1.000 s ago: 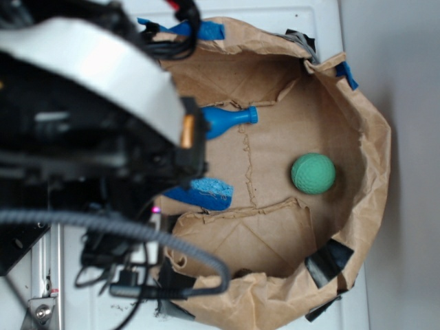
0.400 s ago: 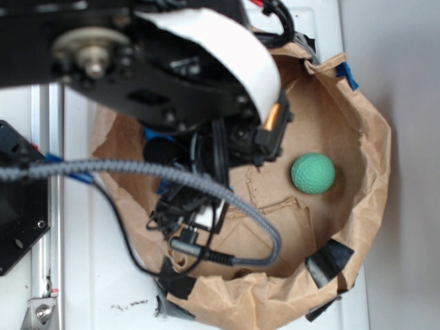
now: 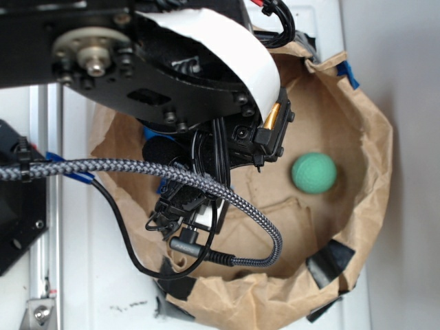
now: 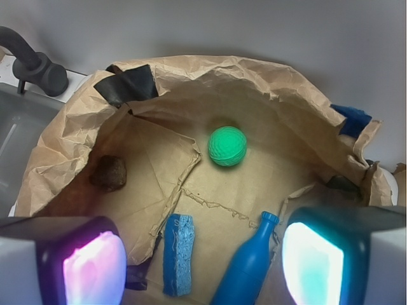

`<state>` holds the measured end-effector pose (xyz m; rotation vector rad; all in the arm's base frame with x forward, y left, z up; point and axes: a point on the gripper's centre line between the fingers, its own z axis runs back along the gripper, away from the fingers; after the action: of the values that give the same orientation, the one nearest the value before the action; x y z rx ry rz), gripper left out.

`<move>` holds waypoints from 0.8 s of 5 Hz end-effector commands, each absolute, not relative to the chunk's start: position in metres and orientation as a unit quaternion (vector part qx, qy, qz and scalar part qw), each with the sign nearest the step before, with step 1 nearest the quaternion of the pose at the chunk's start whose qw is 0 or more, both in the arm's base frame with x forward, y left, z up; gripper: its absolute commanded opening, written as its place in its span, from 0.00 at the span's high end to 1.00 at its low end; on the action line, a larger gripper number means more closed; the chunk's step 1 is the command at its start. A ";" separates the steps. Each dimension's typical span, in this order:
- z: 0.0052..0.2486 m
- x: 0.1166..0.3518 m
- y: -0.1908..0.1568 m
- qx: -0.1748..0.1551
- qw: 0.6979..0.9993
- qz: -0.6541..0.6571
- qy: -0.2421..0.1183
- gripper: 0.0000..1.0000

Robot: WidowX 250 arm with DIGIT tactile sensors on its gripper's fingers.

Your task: Grab the green ball.

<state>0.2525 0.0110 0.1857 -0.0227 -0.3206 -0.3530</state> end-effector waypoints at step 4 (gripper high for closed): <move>0.087 0.303 -0.010 0.013 0.974 -0.184 -0.131 0.00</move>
<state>0.2994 -0.0029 0.0771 0.0211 -0.2300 -0.3624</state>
